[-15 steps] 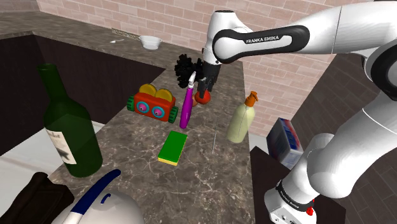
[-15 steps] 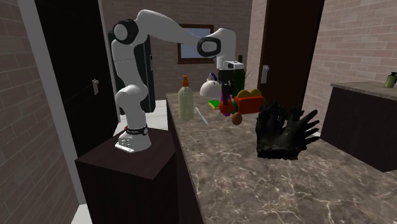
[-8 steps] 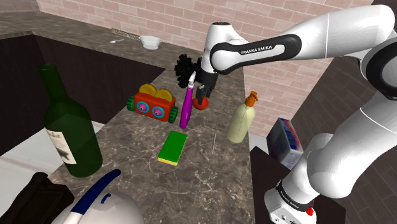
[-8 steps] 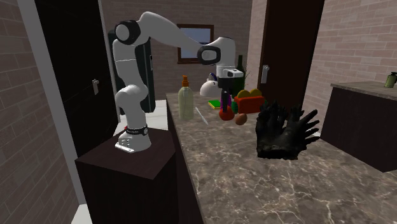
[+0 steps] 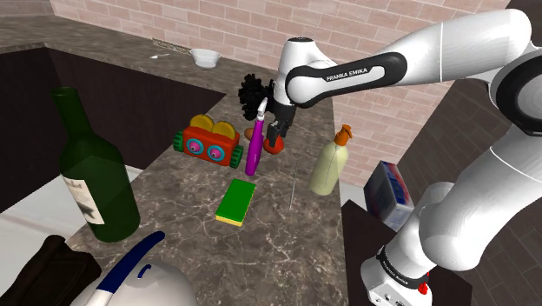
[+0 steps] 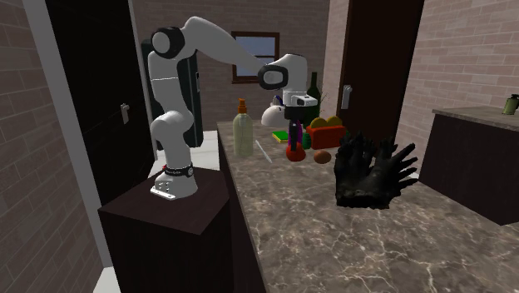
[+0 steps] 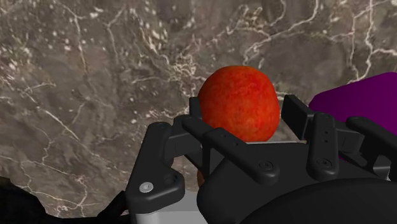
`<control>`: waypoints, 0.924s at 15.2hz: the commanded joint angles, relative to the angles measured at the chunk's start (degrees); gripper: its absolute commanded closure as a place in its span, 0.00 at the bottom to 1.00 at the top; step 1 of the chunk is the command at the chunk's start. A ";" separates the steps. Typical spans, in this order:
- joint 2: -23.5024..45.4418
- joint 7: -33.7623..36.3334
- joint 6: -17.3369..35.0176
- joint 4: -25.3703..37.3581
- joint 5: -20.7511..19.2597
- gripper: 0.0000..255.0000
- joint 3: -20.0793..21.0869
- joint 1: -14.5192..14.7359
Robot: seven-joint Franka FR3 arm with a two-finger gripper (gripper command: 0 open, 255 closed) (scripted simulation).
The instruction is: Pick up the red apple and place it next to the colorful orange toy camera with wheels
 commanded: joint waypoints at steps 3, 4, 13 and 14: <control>0.00 0.00 0.02 -0.01 0.00 0.00 0.00 0.00; 0.00 0.00 0.02 -0.01 0.00 0.00 0.00 0.00; -2.36 -0.04 -7.19 4.82 0.15 0.00 0.30 0.24; -2.37 -0.04 -7.18 4.81 0.15 0.00 0.30 0.24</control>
